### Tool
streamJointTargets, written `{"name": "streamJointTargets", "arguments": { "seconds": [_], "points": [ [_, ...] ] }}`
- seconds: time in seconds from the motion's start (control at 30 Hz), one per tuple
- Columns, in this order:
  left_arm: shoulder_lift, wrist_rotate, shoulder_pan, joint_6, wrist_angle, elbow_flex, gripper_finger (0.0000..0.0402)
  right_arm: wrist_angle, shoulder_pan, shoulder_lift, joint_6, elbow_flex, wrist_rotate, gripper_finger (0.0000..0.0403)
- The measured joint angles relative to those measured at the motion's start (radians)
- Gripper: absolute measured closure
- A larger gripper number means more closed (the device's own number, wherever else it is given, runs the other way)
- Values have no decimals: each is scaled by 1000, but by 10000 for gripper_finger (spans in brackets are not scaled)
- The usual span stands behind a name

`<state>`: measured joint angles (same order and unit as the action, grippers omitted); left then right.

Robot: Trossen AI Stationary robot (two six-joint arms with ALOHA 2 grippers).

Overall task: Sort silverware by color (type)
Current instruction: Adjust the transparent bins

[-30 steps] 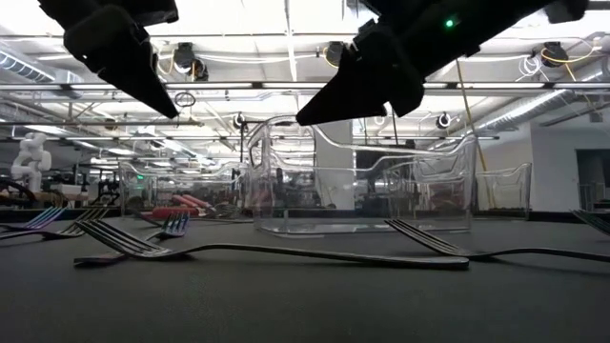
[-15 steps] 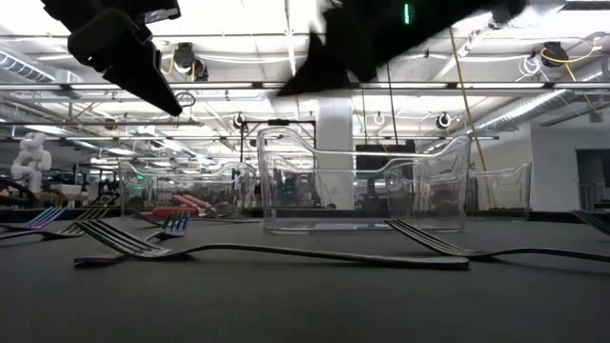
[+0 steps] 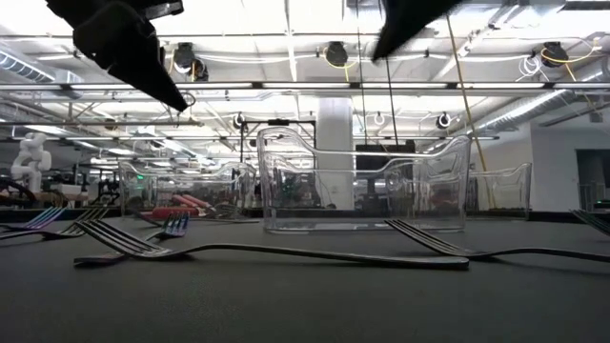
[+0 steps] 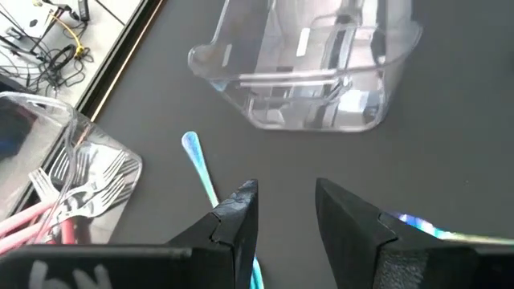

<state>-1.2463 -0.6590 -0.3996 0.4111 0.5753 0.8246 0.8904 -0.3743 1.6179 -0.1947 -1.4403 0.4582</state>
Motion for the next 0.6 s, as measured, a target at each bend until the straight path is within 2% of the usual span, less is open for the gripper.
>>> {"name": "streamJointTargets", "arguments": {
  "seconds": [0.13,0.3,0.5,0.6],
  "points": [
    [0,25,0,2,-55,0,275,125,30,1,69,-1,-94,200],
    [0,57,-7,3,-99,0,275,227,63,8,122,-2,-161,207],
    [-1,57,-28,28,-97,0,275,294,99,6,134,12,-249,247],
    [-1,57,-40,28,-97,0,275,293,107,7,160,52,-252,269]
  ]
}}
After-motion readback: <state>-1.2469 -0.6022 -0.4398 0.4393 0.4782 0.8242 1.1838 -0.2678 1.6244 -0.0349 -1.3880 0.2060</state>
